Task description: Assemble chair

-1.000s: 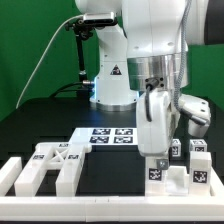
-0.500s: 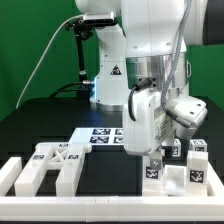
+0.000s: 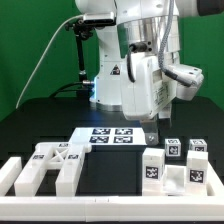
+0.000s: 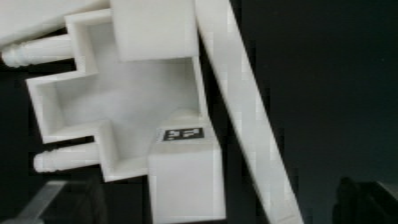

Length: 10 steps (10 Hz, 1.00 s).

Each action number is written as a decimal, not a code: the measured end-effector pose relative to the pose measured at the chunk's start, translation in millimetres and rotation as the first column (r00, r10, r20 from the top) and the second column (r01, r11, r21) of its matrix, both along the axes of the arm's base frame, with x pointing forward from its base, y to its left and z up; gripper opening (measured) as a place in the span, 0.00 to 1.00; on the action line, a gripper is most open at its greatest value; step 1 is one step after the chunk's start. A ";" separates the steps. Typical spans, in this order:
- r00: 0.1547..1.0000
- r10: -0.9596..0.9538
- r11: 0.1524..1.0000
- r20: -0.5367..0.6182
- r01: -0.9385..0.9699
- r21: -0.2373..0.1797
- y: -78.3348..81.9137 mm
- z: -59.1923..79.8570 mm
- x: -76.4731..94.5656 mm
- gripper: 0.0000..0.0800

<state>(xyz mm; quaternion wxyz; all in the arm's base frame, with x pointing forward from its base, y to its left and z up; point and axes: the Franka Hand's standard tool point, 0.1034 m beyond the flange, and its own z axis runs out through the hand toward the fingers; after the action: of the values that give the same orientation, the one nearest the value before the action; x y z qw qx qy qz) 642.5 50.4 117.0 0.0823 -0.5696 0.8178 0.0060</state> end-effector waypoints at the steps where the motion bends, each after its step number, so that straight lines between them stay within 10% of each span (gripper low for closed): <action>1: 1.000 0.001 1.000 -0.001 -0.001 -0.001 0.1 -1.3 0.1 0.81; 7: 0.968 0.250 0.968 0.027 -0.249 -0.044 -5.2 -5.0 -9.6 0.81; 10: 0.795 0.606 0.791 0.017 -0.599 -0.125 -1.8 -8.1 -20.6 0.81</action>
Offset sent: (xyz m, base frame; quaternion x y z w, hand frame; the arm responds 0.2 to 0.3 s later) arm 0.0000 0.0000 0.0000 0.0000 0.0000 0.0000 1.0000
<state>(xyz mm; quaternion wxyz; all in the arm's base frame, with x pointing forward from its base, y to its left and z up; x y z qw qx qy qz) 621.9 48.6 108.9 0.0664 -0.8041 0.5900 -0.0304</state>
